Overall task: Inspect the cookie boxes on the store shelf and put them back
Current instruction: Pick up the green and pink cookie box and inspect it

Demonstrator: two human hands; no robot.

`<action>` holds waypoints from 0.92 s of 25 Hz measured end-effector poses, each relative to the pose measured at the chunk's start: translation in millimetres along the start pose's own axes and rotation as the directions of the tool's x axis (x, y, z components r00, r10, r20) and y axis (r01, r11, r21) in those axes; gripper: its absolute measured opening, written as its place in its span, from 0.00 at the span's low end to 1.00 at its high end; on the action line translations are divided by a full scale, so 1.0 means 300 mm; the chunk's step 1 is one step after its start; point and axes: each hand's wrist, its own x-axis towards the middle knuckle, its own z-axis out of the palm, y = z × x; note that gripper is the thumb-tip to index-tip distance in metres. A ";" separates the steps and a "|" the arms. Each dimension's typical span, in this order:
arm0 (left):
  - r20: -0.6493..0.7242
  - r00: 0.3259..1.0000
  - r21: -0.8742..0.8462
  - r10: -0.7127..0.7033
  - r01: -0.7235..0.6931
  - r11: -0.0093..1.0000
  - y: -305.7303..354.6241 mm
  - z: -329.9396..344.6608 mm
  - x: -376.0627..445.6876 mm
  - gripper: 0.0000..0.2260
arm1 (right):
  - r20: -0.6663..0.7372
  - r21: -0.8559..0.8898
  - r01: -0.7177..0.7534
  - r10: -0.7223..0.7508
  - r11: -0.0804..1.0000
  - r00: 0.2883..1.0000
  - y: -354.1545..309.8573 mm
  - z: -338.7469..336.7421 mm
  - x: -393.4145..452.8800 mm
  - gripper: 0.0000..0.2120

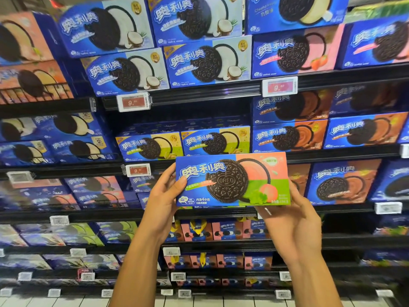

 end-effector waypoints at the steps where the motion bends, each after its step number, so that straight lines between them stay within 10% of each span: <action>1: 0.009 1.000 -0.003 -0.006 0.006 1.000 -0.007 0.002 0.002 0.22 | 0.003 0.039 -0.019 0.019 0.999 1.000 0.002 0.000 0.000 0.13; 11: -0.062 0.998 0.298 -0.014 0.031 0.954 -0.017 0.080 0.013 0.12 | 0.005 0.000 0.011 -0.011 1.000 1.000 0.014 0.041 -0.025 0.13; 15: 0.002 0.999 0.486 0.040 -0.036 0.873 0.026 0.147 -0.043 0.30 | 0.024 -0.207 0.151 -0.149 0.966 0.988 0.032 0.102 -0.052 0.15; 18: 0.241 0.969 0.366 -0.044 -0.049 0.930 0.068 0.207 -0.090 0.19 | 0.120 -0.410 0.246 -0.215 0.878 0.969 0.057 0.163 -0.082 0.17; 23: 0.303 0.953 0.328 -0.001 -0.104 0.939 0.043 0.238 -0.097 0.28 | 0.260 -0.491 0.303 -0.195 0.817 0.946 0.090 0.222 -0.114 0.20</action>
